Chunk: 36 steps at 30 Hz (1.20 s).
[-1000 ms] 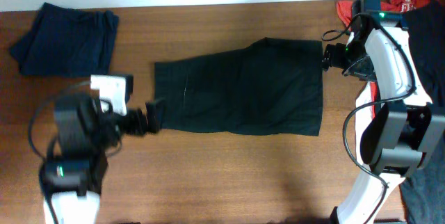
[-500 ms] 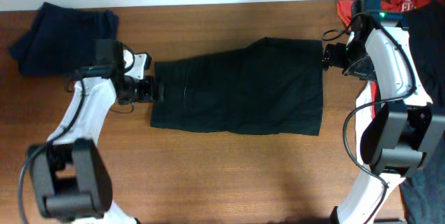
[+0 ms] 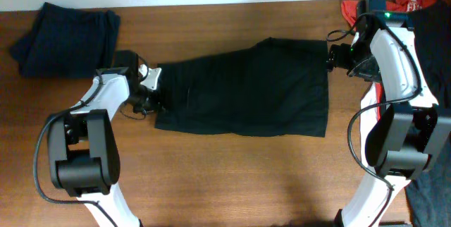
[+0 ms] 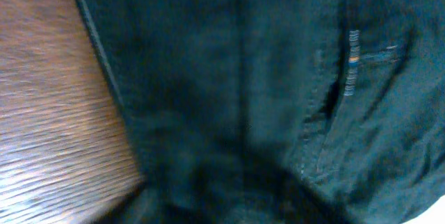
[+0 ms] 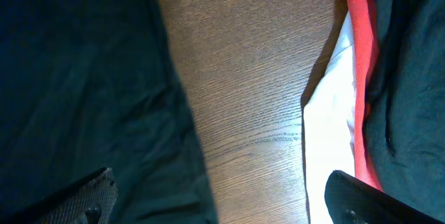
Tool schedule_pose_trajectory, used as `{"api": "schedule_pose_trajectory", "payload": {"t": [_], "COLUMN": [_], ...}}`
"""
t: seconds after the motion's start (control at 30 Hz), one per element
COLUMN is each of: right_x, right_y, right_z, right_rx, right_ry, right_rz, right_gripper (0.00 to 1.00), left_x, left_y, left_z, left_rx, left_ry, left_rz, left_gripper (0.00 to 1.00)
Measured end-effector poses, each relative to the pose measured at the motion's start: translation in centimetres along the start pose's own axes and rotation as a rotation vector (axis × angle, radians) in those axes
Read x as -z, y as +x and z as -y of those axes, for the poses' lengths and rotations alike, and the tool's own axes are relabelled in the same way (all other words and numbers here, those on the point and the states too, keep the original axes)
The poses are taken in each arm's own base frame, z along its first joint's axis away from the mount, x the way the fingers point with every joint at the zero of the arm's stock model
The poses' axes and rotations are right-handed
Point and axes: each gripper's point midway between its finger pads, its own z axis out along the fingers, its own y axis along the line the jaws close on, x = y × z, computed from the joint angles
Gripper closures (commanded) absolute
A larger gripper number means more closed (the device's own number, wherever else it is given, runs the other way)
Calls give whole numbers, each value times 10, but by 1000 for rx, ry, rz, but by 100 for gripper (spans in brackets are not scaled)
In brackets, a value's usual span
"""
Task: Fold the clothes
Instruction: 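Grasp the left end of the black shorts with the left gripper, then fold the shorts' left half rightward over the right half with the left gripper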
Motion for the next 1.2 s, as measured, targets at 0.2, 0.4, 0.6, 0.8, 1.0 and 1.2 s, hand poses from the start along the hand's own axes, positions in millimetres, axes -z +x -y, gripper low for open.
{"api": "schedule_pose_trajectory", "payload": {"t": [0.2,0.4,0.6,0.8,1.0,1.2], "right_x": [0,0,0,0,0,0], "right_y": [0,0,0,0,0,0], "right_z": [0,0,0,0,0,0], "right_rx": [0,0,-1,0,0,0], "right_ry": [0,0,0,0,0,0], "right_rz": [0,0,1,0,0,0], "right_gripper": [1,1,1,1,1,1], "left_x": [-5,70,179,223,199,142], "left_y": [7,18,-15,1,4,0], "left_z": [-5,-52,-11,85,151,177], "left_rx": [109,261,186,-6,-183,-272], "left_ry": [-49,-288,-449,-475,-443,-434], "left_rz": [-42,-174,-84,61,83,-10], "left_gripper": [100,100,100,100,100,100]}}
